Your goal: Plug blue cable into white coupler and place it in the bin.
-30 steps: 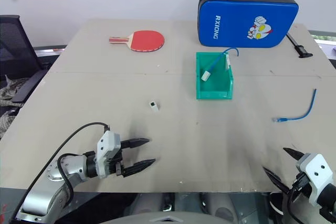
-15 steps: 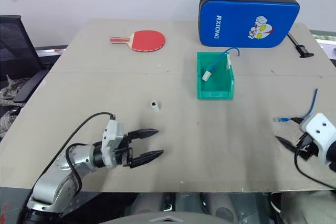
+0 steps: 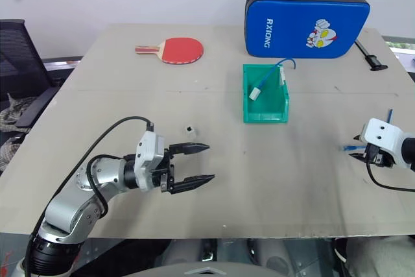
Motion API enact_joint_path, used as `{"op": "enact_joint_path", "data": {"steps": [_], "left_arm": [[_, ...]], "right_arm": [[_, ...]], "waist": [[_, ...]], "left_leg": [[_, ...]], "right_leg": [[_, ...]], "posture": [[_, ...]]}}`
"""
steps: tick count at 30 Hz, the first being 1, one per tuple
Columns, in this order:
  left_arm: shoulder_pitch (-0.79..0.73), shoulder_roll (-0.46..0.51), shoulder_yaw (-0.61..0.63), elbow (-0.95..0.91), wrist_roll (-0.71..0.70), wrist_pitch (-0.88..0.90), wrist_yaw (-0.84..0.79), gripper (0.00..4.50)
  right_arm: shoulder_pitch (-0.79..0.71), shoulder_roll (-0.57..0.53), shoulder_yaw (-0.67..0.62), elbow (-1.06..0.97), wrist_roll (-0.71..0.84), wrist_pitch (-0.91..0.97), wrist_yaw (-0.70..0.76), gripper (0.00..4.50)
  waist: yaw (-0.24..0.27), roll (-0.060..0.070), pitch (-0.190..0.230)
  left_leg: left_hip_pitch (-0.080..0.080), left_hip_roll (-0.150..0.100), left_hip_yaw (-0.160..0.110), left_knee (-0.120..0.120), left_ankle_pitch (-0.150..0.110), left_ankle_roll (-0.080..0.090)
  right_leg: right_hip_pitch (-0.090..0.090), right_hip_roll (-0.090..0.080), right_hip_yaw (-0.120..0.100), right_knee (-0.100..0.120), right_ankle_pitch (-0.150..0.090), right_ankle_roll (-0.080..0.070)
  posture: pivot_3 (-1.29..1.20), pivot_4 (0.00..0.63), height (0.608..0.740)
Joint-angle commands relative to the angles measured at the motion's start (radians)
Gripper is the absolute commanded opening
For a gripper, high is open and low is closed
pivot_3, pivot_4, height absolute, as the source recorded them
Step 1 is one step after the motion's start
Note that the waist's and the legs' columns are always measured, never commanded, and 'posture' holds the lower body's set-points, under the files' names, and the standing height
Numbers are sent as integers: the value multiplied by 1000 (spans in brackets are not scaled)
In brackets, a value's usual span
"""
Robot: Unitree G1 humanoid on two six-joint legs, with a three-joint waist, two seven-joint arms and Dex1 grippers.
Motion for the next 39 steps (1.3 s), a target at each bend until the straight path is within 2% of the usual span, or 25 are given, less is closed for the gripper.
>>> {"op": "enact_joint_path", "data": {"steps": [1, 4, 9, 12, 14, 15, 18, 23, 26, 30, 35, 36, 37, 39], "left_arm": [[-3, 4, -4, -27, 4, -18, -1, 3815], [-1, 4, -8, -39, 5, -13, 8, 3815], [-1, 9, -4, -51, 2, -7, 22, 3815], [3, 13, 1, -60, 0, -3, 35, 3815], [8, 17, 3, -71, -3, 3, 45, 3815], [10, 18, 3, -73, -3, 6, 51, 3815], [12, 22, 4, -71, 2, 4, 62, 3815], [-16, 17, -16, -34, 34, -13, 70, 3815], [-56, 23, -53, 13, 100, -11, 78, 3815], [-104, 40, -86, 56, 148, 5, 64, 3815], [-127, 33, -109, 117, 179, -43, 27, 3815], [-132, 28, -118, 135, 188, -57, 20, 3815], [-139, 22, -128, 153, 197, -67, 14, 3815], [-160, 1, -147, 187, 202, -70, 4, 3815]], "right_arm": [[-111, -5, 64, 111, -56, -54, 51, 2206], [-227, 27, 149, 244, -122, -110, 78, 2206], [-317, 62, 225, 389, -170, -171, 137, 2206], [-378, 98, 258, 474, -205, -210, 137, 1302], [-402, 118, 257, 474, -195, -211, 152, 342], [-401, 126, 250, 442, -176, -196, 167, 19], [-365, 141, 228, 278, -113, -87, 214, 19], [-271, 157, 252, -193, -48, 272, 239, 19], [-303, 252, 348, -434, -60, 503, 197, 19], [-359, 370, 469, -481, -118, 613, 127, 19], [-361, 427, 501, -421, -137, 556, 61, 19], [-342, 415, 486, -423, -131, 535, 57, 755], [-313, 398, 452, -438, -112, 514, 52, 1022], [-209, 380, 309, -506, -23, 469, 29, 2040]], "waist": [[-1, 0, 0], [-3, 0, 1], [1, 1, 0], [-2, 0, 0], [-9, -1, 1], [-13, -2, 1], [-21, -1, 1], [-19, 1, 1], [-21, 1, 1], [-18, 1, 2], [-1, 0, 1], [1, 0, 2], [4, 0, 1], [15, 0, 1]], "left_leg": [[0, 0, 0, 0, 0, 0], [2, 0, 1, 0, 0, 0], [1, 1, 0, 0, 0, 0], [1, 1, 1, 0, 0, 0], [3, 1, 2, 1, 0, 0], [3, 1, 2, 1, 0, 0], [5, 1, 1, 2, 0, 0], [3, 2, -2, 1, 0, 0], [2, 2, -3, 0, 0, 0], [2, 2, -4, 1, 0, 0], [-1, 0, -1, 2, 0, 0], [-2, -1, -1, 2, 0, 1], [-2, -1, -1, 2, -1, 1], [-2, -3, -3, 2, -1, 1]], "right_leg": [[0, 0, 0, 0, 0, 0], [1, 0, 0, 0, 0, 0], [1, 0, 0, 1, 0, 0], [1, -1, 1, 0, 0, 0], [3, -1, 1, 0, 0, 0], [3, -1, 1, 0, 0, 0], [5, -3, 1, 1, 0, 0], [3, -2, -3, 2, 2, 4], [2, -2, -4, 2, 2, 4], [2, -1, -4, 2, 2, 3], [1, -4, -7, 1, 0, 0], [1, -5, -7, 0, 0, 0], [1, -5, -8, 0, 0, 0], [1, -7, -9, 1, -1, 1]], "posture": [[0, 150, 729], [0, 150, 729], [0, 150, 729], [0, 150, 729], [0, 150, 729], [0, 150, 729], [0, 150, 729], [0, 150, 729], [0, 150, 729], [0, 150, 729], [0, 150, 729], [0, 150, 729], [0, 150, 729], [0, 150, 729]]}}
